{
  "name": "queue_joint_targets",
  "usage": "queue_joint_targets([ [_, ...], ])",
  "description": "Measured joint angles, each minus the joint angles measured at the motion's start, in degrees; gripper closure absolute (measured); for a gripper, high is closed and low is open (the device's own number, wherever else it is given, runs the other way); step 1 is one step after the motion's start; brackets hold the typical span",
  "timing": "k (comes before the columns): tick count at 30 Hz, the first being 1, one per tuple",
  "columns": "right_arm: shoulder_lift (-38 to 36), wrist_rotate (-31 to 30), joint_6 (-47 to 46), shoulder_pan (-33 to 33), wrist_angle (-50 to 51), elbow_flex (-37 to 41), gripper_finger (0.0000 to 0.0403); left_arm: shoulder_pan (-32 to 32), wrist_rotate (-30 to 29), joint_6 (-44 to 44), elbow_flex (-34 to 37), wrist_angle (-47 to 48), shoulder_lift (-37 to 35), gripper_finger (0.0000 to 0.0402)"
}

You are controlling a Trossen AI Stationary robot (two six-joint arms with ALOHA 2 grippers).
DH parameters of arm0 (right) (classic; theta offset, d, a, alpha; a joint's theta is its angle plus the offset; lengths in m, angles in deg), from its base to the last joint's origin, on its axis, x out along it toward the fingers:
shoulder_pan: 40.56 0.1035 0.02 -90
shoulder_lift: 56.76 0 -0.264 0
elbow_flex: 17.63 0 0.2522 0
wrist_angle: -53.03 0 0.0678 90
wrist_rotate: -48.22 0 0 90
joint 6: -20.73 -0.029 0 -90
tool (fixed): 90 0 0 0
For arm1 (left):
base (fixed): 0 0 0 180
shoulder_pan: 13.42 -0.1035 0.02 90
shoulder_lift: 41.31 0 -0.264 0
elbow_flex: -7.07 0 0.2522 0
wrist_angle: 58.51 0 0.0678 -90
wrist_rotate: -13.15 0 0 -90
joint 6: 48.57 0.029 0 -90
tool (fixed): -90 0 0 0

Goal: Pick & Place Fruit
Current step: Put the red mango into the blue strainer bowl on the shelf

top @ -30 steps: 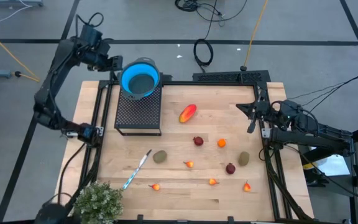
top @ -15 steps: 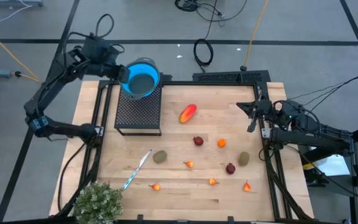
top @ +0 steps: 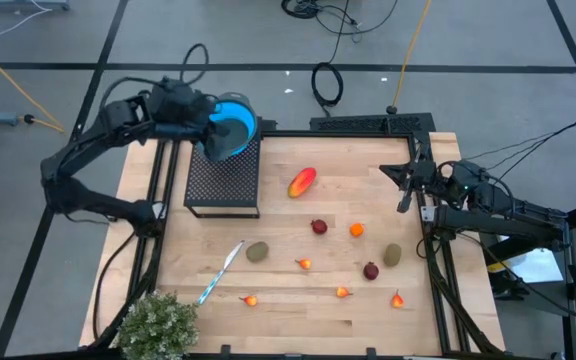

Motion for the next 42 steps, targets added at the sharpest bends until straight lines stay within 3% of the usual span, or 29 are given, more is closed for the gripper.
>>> queue_joint_targets([
  [10,0.0,0.2,-2.6,0.0,0.0,0.0,0.0403,15.1,-9.3,-1.9,1.5,-4.9,0.0,0.0396],
  [16,0.6,0.1,-2.7,0.0,0.0,0.0,0.0403,20.9,-9.6,-0.6,5.7,-13.4,0.0,0.0397],
  [26,7.0,0.2,-0.6,0.0,-3.5,0.0,0.0403,24.3,-8.7,-0.6,16.9,-25.9,-1.7,0.0400],
  [33,16.0,3.3,3.3,0.0,-13.1,0.0,0.0403,24.5,-3.7,-0.2,25.6,-35.0,-4.5,0.0399],
  [42,27.7,3.3,5.3,0.0,-13.2,-3.5,0.0403,24.4,-2.1,-0.6,33.7,-40.3,-8.7,0.0398],
])
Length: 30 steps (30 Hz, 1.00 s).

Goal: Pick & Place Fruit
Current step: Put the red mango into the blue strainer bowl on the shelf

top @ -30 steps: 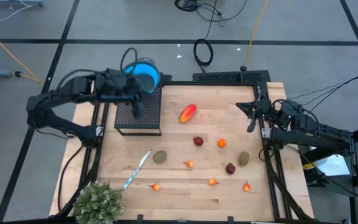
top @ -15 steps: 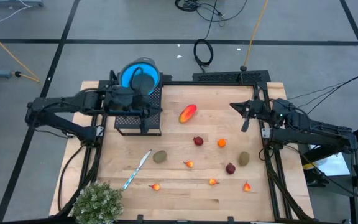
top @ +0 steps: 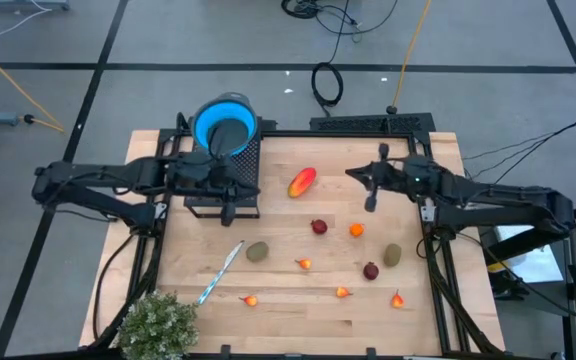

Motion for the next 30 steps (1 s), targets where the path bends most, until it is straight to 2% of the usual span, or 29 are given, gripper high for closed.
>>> queue_joint_targets([
  [19,21.0,0.0,9.5,0.0,23.5,-22.3,0.0403,0.0,0.6,-1.8,16.1,-9.2,-12.1,0.0400],
  [30,32.3,0.0,21.4,-1.2,25.3,-27.9,0.0395,0.0,3.0,-1.5,17.0,-10.5,-14.3,0.0395],
])
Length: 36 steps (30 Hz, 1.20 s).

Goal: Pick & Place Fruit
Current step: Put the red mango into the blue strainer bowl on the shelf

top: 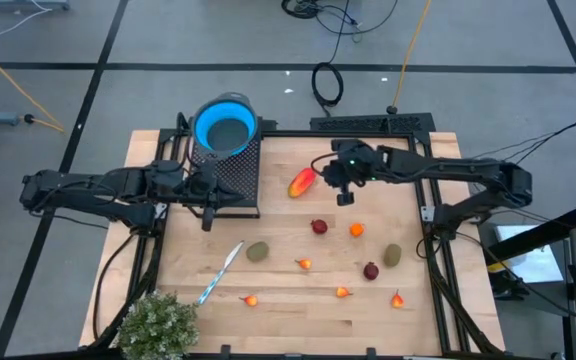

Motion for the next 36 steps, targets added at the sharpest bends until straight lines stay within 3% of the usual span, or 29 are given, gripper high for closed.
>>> queue_joint_targets([
  [5,3.7,0.0,3.4,-0.9,-1.5,-0.2,0.0357,0.0,0.0,0.0,0.0,0.1,0.0,0.0394],
  [13,8.1,0.0,7.0,-1.9,-5.6,-0.1,0.0263,0.0,0.1,-0.4,0.0,0.1,0.0,0.0388],
  [21,8.5,1.6,10.7,-3.0,-9.1,-0.1,0.0181,0.0,0.1,-1.3,0.0,0.1,0.0,0.0399],
  [28,8.5,2.8,10.7,-4.1,-9.0,-0.1,0.0141,0.0,0.1,-1.7,0.0,0.1,0.0,0.0386],
  [36,8.5,4.5,10.4,-4.1,-8.0,-0.1,0.0119,0.0,0.0,0.6,0.0,0.1,0.0,0.0399],
])
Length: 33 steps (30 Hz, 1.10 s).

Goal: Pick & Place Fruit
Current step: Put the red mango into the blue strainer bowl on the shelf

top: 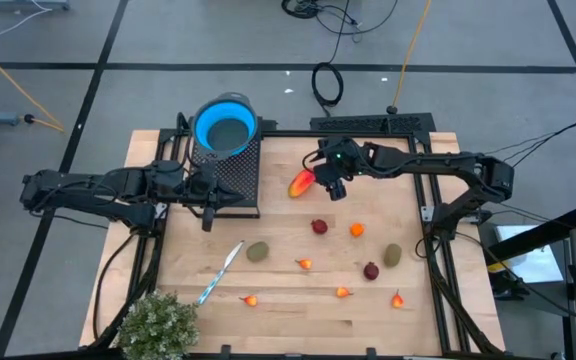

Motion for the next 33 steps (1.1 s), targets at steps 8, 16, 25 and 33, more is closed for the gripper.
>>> queue_joint_targets([
  [8,0.0,2.6,-1.7,-1.2,0.5,0.0,0.0114,0.0,0.0,3.1,0.5,0.0,-0.2,0.0400],
  [16,0.0,4.8,-2.2,-1.5,0.4,0.0,0.0113,0.0,0.0,1.9,6.2,-2.3,-6.2,0.0399],
  [25,7.2,5.8,-0.8,-1.8,1.1,-3.9,0.0113,0.0,-0.1,0.1,12.5,-3.3,-14.3,0.0394],
  [33,16.4,4.2,4.6,-2.2,11.7,-14.1,0.0114,0.0,1.3,-0.4,14.3,-3.3,-17.9,0.0388],
])
